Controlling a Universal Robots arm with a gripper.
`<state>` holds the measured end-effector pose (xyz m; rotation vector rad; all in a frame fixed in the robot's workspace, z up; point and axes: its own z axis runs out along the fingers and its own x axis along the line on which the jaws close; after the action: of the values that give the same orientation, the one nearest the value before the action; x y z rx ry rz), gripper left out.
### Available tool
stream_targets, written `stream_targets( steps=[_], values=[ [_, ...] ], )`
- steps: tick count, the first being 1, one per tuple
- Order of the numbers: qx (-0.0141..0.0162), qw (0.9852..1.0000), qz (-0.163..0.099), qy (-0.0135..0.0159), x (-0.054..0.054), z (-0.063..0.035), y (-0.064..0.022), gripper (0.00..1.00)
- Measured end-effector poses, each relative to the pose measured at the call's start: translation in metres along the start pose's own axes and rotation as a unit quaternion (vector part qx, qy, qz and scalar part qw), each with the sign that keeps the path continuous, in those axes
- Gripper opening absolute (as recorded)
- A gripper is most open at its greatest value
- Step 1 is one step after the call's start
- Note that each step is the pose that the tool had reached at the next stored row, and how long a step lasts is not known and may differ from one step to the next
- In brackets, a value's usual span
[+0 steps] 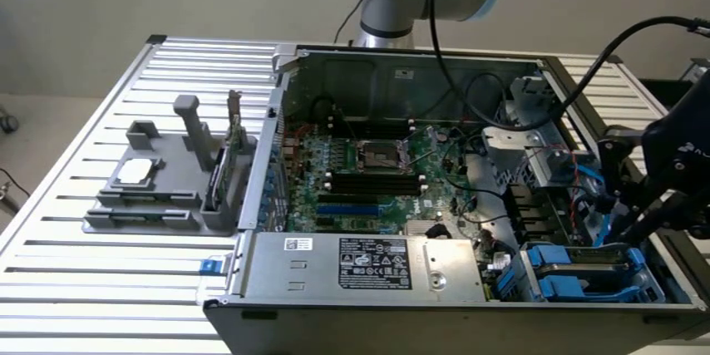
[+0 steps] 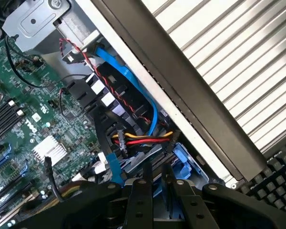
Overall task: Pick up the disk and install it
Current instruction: 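Insert the disk into the insertion slot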
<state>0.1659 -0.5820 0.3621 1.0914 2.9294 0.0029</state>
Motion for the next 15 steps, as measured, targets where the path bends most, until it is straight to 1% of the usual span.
stream_targets(
  steps=[3, 5, 7, 9, 11, 13, 15],
  values=[
    [0.0002, 1.0000, 0.006, 0.0001, -0.0032, 0.0002, 0.0029, 0.22],
    [0.0011, 1.0000, 0.006, 0.0011, -0.0058, 0.0002, 0.0052, 0.22],
    [0.0017, 1.0000, 0.007, 0.0021, -0.0065, 0.0002, 0.0055, 0.22],
    [0.0027, 1.0000, 0.008, 0.0038, -0.0078, 0.0003, 0.0052, 0.22],
    [0.0038, 0.9999, 0.009, 0.0070, -0.0088, 0.0003, 0.0045, 0.22],
    [0.0037, 0.9999, 0.010, 0.0103, -0.0093, 0.0004, 0.0039, 0.22],
    [0.0024, 0.9998, 0.012, 0.0127, -0.0098, 0.0005, 0.0035, 0.22]
  ],
)
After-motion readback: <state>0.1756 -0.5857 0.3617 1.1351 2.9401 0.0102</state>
